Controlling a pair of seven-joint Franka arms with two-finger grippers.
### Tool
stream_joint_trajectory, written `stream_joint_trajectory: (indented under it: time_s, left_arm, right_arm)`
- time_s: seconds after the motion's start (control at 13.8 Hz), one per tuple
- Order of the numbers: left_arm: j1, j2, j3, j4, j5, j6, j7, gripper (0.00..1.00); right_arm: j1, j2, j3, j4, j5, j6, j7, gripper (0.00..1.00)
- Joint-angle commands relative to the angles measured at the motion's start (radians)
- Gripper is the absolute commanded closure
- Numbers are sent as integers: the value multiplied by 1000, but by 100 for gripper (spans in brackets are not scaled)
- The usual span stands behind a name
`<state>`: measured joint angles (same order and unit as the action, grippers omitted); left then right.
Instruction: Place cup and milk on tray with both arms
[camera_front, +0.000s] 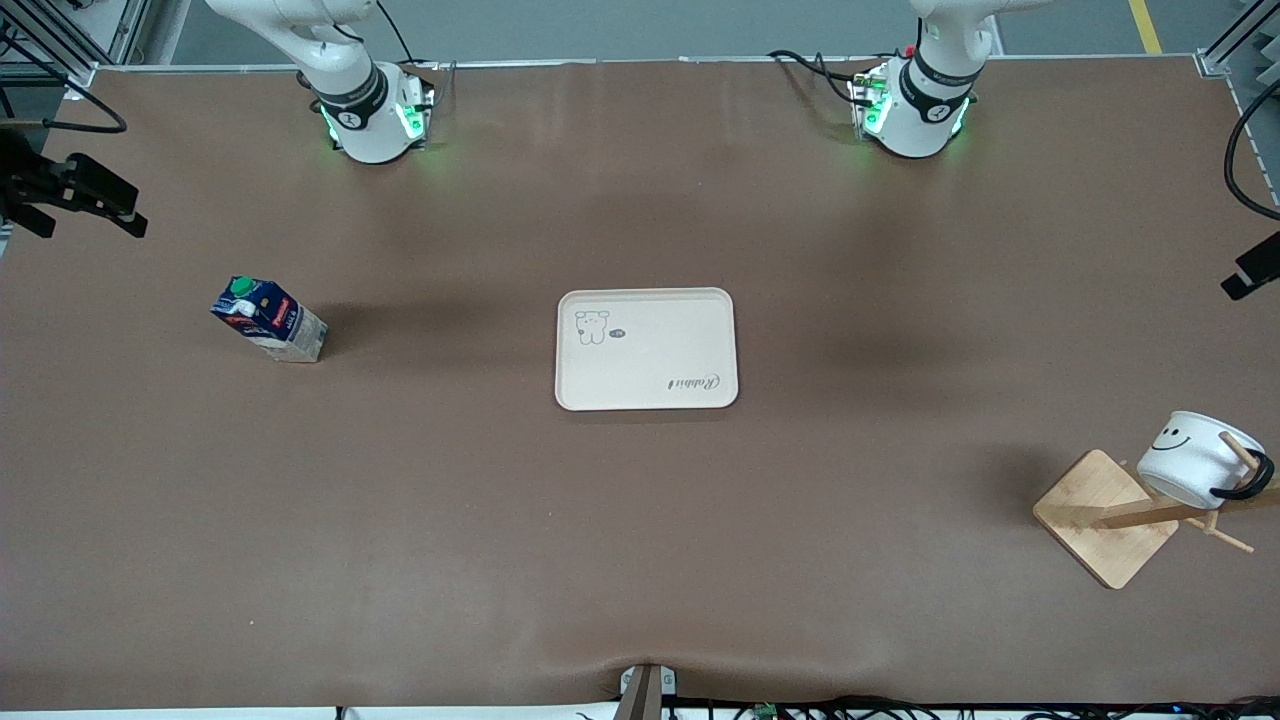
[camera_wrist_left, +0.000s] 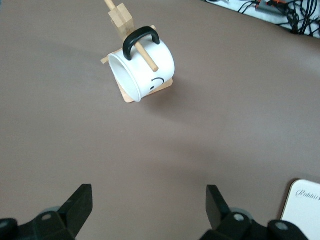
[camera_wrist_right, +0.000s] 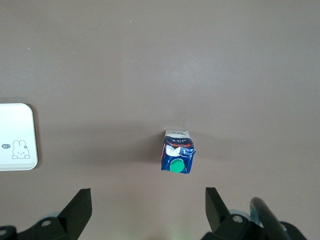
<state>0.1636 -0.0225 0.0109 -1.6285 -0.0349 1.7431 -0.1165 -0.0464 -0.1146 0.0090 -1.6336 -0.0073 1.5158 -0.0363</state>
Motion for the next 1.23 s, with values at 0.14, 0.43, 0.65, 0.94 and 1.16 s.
stream_joint_trajectory:
  time_s: [0.14, 0.43, 0.65, 0.94, 1.16]
  left_arm:
    - [16, -22, -2, -93, -30, 111, 11, 0]
    - [27, -45, 0, -142, -60, 162, 3, 0]
    - [48, -53, -2, -182, -74, 219, 3, 0]
    - [65, -44, -2, -197, -102, 266, -12, 0]
    - [66, -22, 0, -191, -103, 273, -15, 0]
  right_arm:
    - [-9, 19, 5, 27, -11, -14, -11, 0]
    - [-10, 21, 3, 27, -11, -12, -11, 0]
    - [-10, 21, 3, 27, -11, -12, -11, 0]
    - [-10, 21, 3, 27, -11, -12, -11, 0]
    - [-10, 21, 3, 27, -11, -14, -11, 0]
